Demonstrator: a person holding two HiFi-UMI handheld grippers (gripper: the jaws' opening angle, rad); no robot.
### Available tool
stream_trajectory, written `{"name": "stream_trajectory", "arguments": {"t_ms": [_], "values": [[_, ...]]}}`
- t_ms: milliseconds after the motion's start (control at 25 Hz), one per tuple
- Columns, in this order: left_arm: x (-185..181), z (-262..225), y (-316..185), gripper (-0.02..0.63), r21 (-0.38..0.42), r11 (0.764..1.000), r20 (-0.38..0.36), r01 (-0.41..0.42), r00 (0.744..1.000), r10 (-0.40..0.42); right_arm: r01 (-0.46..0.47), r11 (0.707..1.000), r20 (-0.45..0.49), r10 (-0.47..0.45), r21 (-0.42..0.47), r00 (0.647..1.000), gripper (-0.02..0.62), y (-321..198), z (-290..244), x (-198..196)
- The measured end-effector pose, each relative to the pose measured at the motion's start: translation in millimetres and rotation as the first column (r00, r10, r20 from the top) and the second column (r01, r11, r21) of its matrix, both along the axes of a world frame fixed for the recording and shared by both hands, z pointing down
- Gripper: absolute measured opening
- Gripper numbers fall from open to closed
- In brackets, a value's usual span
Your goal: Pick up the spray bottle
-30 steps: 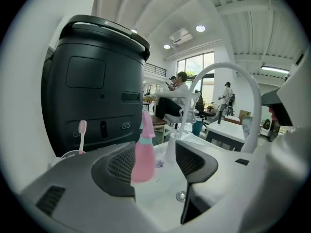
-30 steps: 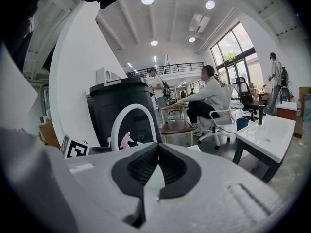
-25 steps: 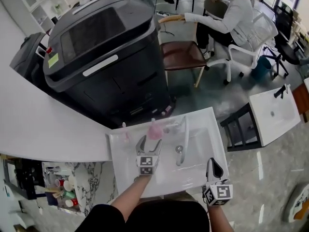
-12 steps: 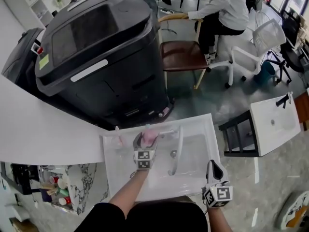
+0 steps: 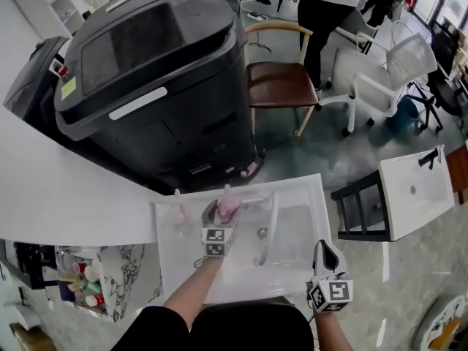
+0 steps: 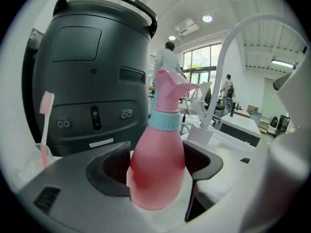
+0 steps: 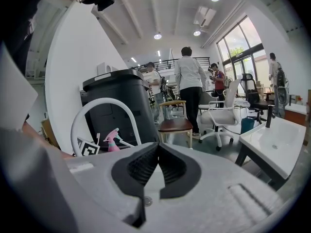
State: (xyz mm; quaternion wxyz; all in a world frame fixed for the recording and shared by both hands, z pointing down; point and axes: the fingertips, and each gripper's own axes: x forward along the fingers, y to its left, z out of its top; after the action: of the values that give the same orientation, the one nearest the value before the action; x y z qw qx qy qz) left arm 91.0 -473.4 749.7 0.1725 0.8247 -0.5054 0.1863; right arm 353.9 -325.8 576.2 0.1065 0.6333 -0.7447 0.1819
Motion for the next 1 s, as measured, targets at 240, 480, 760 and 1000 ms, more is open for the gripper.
{"name": "stream_trajectory", "arguments": {"t_ms": [240,480,760,1000], "values": [[-3,-30,25,0.345,0.064,0.997,-0.028,-0.034,0.999,0.036,0.009,1.000,0.004,-0.009,0.014,1.000,-0.002,17,-7,-18],[-21,-82,72,0.345,0.142,0.989,-0.077,-0.037,0.996,0.049,0.029,0.999,0.001,-0.029,0.039,1.000,-0.002,50,-20,-51],[-56,-139,152,0.345,0.169,0.985,-0.111,-0.040,0.992,0.060,0.042,0.994,0.002,-0.043,0.099,0.999,-0.002,87,-48,-92],[-97,-175,216,0.345,0.131,0.991,-0.171,-0.003,0.985,0.026,0.064,0.992,-0.012,-0.063,0.112,0.998,-0.002,122,-62,-131]]}}
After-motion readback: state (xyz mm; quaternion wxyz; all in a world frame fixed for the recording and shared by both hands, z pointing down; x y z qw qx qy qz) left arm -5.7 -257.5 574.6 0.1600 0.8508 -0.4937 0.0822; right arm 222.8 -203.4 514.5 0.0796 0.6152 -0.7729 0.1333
